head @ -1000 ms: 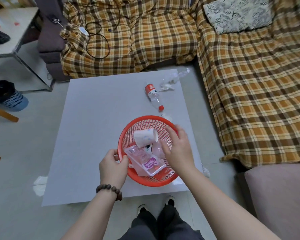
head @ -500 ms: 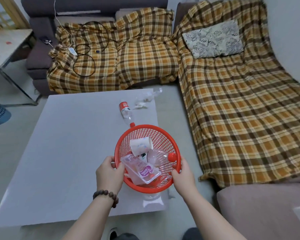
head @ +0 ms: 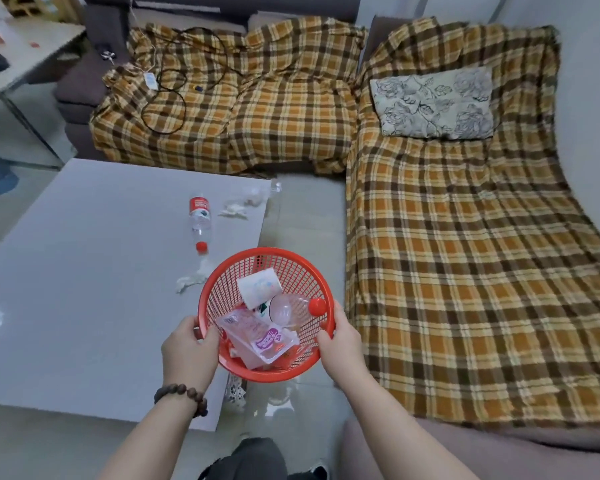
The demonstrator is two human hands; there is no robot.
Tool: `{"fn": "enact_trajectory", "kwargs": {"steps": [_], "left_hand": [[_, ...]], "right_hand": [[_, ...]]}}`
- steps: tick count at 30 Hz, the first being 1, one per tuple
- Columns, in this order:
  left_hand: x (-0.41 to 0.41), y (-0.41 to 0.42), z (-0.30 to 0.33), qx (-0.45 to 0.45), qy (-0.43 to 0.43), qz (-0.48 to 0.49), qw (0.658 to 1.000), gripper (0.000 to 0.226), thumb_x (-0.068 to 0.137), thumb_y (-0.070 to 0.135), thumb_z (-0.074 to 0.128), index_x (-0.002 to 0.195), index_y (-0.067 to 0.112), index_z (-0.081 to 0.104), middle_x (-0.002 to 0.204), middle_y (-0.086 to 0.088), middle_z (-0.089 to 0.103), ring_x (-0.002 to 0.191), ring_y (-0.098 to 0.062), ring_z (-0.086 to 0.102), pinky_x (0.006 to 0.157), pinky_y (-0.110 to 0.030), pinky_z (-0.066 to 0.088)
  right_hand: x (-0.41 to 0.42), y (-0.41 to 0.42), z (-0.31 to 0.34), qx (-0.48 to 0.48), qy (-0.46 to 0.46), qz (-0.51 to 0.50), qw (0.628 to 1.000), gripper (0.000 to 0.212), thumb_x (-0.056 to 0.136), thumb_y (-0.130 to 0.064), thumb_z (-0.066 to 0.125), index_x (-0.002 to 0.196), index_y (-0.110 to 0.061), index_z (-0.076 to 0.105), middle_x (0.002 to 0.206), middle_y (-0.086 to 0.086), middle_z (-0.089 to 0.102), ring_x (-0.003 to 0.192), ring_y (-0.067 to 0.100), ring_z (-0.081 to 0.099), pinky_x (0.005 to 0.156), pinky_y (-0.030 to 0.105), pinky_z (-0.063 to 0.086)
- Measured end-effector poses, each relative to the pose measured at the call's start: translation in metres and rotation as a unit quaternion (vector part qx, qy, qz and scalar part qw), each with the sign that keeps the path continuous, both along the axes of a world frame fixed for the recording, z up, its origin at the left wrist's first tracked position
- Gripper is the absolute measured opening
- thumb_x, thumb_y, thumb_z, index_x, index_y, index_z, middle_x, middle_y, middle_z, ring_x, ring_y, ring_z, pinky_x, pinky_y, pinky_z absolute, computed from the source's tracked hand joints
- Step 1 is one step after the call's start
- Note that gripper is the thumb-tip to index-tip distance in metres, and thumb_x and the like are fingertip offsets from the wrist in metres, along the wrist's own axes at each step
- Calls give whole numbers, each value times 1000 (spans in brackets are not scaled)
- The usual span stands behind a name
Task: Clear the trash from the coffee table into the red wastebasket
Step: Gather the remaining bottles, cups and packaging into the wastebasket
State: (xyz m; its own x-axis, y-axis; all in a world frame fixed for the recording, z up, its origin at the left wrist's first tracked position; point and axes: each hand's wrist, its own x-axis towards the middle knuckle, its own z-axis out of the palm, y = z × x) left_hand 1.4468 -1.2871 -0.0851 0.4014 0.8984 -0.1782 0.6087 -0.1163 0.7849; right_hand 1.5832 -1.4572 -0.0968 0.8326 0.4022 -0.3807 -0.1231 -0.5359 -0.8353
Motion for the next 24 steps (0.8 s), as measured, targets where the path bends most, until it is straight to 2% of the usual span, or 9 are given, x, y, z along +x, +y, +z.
{"fn": "enact_trajectory", "kwargs": {"steps": [4, 6, 11, 14, 17, 20, 24], "left_hand": [[8, 8, 6, 8, 2, 63, 998, 21, 87, 16, 59, 69, 27, 55, 65, 7, 60, 60, -11, 59, 47, -21, 39], [10, 16, 5, 11, 3, 100, 995, 19, 85, 14, 60, 69, 24, 57, 63, 8, 60, 59, -8, 56, 48, -21, 36], [21, 51, -5, 9, -1, 181, 983, 8, 87, 15, 59, 79, 16, 60, 65, 9, 59, 62, -11, 59, 50, -21, 39], [32, 83, -14, 6, -10, 235, 972, 8, 87, 18, 59, 79, 17, 60, 66, 6, 60, 63, -14, 61, 50, -21, 41], [49, 118, -19, -2, -8, 280, 960, 6, 87, 18, 60, 82, 15, 61, 65, 6, 60, 60, -7, 58, 47, -18, 37], [65, 155, -16, -7, -1, 309, 951, 8, 88, 19, 61, 81, 15, 60, 64, 9, 58, 58, -5, 55, 45, -16, 34], [73, 197, -10, -3, 5, 342, 940, 8, 88, 22, 61, 82, 17, 58, 67, 6, 58, 59, -3, 55, 46, -16, 36]], "right_hand": [[24, 26, -2, 2, 3, 64, 998, 56, 81, -3, 43, 126, -36, 46, 87, -17, 65, 76, 3, 61, 64, 19, 48], [36, 46, -4, 5, 1, 101, 995, 59, 78, -3, 42, 122, -42, 46, 87, -16, 66, 75, 3, 61, 61, 17, 44], [70, 111, -15, -4, 6, 187, 982, 57, 78, -5, 41, 116, -48, 46, 88, -8, 69, 76, 18, 64, 68, 34, 53], [92, 159, -23, -3, 3, 233, 973, 63, 78, -6, 41, 122, -51, 42, 89, -9, 70, 75, 16, 65, 63, 31, 54], [118, 213, -29, -7, -4, 275, 961, 61, 79, -5, 42, 125, -44, 42, 93, -8, 69, 77, 16, 66, 65, 31, 55], [141, 264, -28, -6, -20, 307, 952, 52, 79, -3, 44, 122, -34, 46, 89, -12, 67, 75, 7, 64, 63, 28, 55], [154, 324, -25, -9, -32, 346, 938, 53, 80, -4, 45, 123, -35, 45, 83, -19, 62, 73, 4, 62, 67, 33, 56]]}}
